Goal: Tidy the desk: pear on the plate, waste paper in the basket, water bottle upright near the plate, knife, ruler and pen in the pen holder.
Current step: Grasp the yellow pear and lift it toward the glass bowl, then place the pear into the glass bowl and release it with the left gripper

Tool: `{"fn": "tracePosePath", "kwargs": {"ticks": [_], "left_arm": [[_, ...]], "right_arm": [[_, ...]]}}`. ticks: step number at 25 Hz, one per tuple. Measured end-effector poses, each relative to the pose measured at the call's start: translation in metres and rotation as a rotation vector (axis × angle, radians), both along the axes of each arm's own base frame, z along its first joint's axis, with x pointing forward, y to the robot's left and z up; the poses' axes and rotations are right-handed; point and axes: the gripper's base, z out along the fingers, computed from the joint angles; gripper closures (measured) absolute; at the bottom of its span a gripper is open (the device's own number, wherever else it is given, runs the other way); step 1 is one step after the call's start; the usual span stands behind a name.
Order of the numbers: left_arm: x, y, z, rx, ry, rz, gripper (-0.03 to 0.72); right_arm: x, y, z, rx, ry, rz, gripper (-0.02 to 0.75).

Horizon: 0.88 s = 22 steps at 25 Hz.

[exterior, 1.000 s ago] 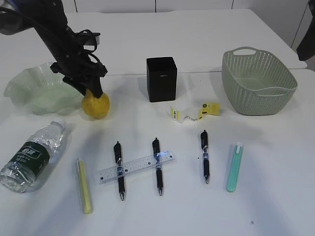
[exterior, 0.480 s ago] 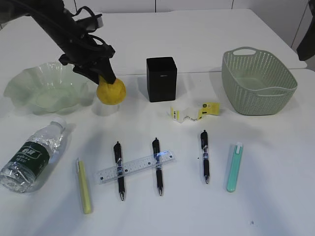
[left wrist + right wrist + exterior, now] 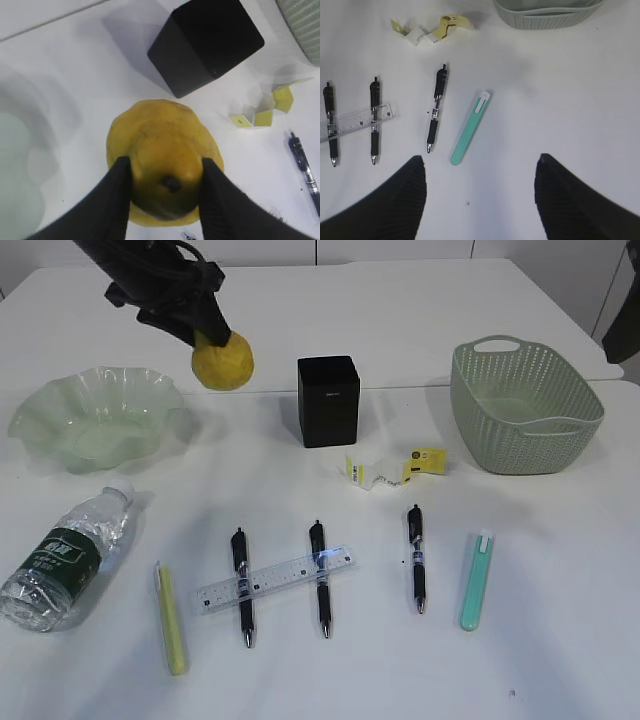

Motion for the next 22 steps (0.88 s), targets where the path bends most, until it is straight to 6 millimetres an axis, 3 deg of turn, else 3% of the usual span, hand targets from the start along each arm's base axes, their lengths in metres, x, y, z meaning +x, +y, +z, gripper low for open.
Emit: {"fn": "tracePosePath", "kwargs": {"ticks": [10,16,22], "left_arm": [[-0.002,0.029,0.027,0.176,-0.092,0.089,0.419],[-0.005,0.08,0.052,0.187,-0.125,0.213,0.416],[-0.003,0.126,0.056,0.198,-0.123,0.319,0.411]], "right_arm": [[0.0,0.0,0.0,-0.001,-0.002,0.012,0.206],[0.0,0.001,0.0,-0.006,-0.004,0.025,0.206],[0.0,0.001,0.0,-0.004,-0.004,0.028,0.206]]}}
